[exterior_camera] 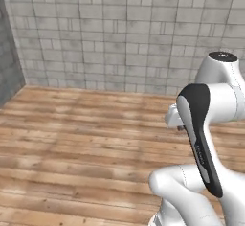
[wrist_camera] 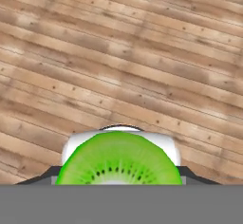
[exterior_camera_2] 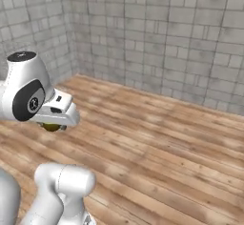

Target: Pick up the pear and kiwi from the fridge and place one fruit on each plate on the dining counter.

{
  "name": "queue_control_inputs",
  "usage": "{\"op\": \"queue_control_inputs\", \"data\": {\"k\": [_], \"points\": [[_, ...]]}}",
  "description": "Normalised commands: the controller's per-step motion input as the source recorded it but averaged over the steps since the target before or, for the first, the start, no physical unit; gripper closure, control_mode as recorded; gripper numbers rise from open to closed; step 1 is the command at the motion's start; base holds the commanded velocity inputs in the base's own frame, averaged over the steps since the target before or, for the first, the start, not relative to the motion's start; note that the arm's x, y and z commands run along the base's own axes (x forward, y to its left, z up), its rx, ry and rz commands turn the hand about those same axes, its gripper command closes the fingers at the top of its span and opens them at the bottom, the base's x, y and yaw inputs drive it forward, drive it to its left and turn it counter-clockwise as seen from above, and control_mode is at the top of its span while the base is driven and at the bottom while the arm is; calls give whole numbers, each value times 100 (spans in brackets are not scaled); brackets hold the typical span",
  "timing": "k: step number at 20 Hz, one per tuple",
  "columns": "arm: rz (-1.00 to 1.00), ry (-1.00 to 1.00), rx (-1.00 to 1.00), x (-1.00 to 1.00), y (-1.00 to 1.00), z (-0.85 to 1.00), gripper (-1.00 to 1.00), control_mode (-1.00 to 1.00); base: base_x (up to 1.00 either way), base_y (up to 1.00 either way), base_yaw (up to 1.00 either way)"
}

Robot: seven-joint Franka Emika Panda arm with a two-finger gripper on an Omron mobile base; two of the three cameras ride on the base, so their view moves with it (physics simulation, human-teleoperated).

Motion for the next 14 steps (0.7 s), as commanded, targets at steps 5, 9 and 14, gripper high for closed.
{"op": "queue_control_inputs", "data": {"k": [5, 9, 14], "points": [[0, 0, 0, 0, 0, 0, 100, 100, 85, 0, -66], [0, 0, 0, 0, 0, 0, 100, 100, 89, 12, -67], [0, 0, 0, 0, 0, 0, 100, 100, 100, 23, -52]]}}
